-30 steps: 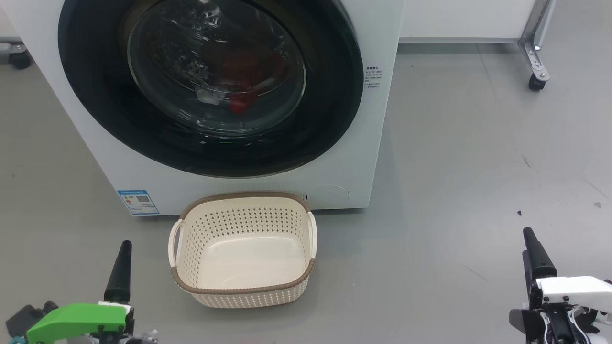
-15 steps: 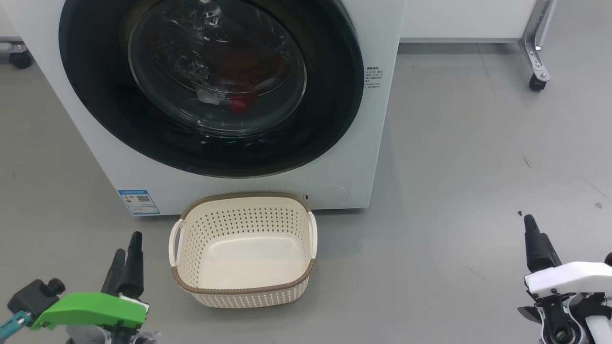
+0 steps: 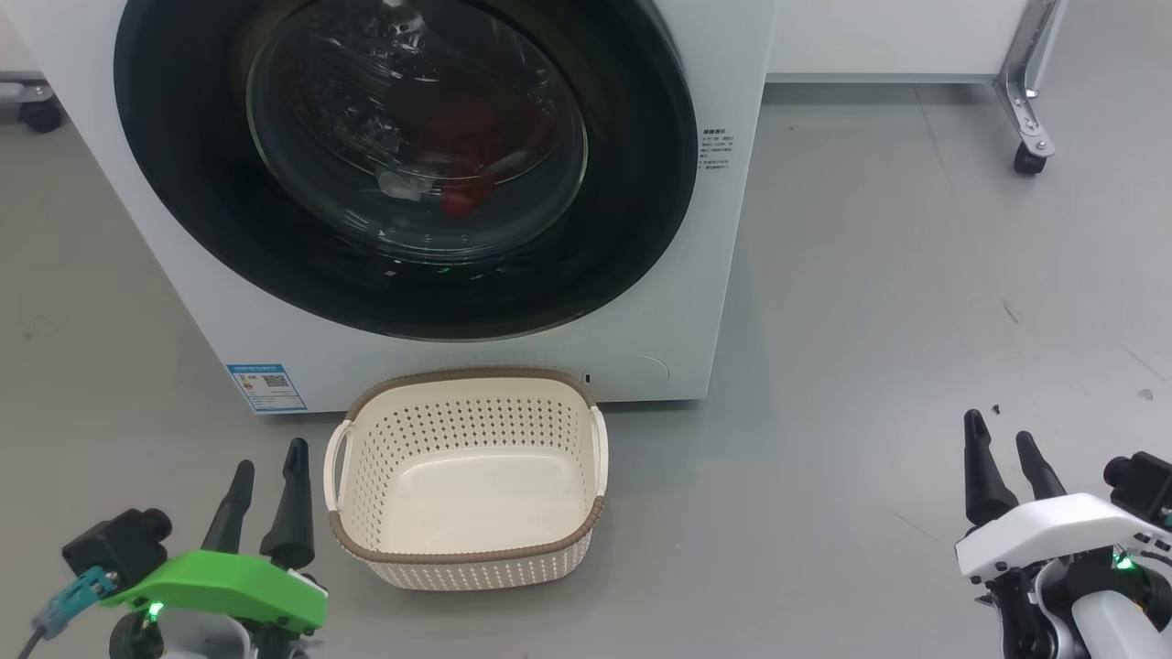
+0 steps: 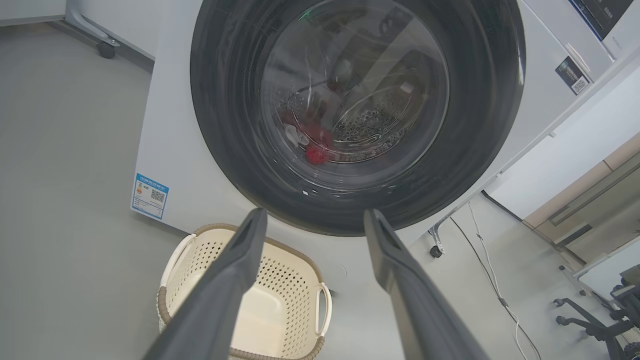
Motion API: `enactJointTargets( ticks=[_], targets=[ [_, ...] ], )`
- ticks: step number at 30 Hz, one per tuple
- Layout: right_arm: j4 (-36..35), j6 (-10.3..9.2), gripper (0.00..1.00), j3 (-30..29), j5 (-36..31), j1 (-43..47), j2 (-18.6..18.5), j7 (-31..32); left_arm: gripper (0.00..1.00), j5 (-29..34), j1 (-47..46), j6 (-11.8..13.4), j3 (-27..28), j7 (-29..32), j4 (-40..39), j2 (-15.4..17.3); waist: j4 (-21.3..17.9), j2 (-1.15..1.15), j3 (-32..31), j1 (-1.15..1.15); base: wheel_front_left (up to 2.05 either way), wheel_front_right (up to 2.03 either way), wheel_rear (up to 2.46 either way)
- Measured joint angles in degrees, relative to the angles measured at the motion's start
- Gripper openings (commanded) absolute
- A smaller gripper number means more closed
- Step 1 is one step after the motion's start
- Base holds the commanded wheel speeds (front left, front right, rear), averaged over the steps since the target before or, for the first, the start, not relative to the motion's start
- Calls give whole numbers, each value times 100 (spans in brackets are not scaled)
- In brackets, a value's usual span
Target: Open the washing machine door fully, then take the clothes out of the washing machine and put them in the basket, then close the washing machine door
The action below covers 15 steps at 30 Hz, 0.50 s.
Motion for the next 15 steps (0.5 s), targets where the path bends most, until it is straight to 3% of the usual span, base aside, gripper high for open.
enactJointTargets(
  ticks=[15],
  targets=[
    [34,-285,100,318,-1068,-36,5,-307,100,1166,-3,231,-350,-283,54,2,25,0,-14,0,0,0,0]
  ],
)
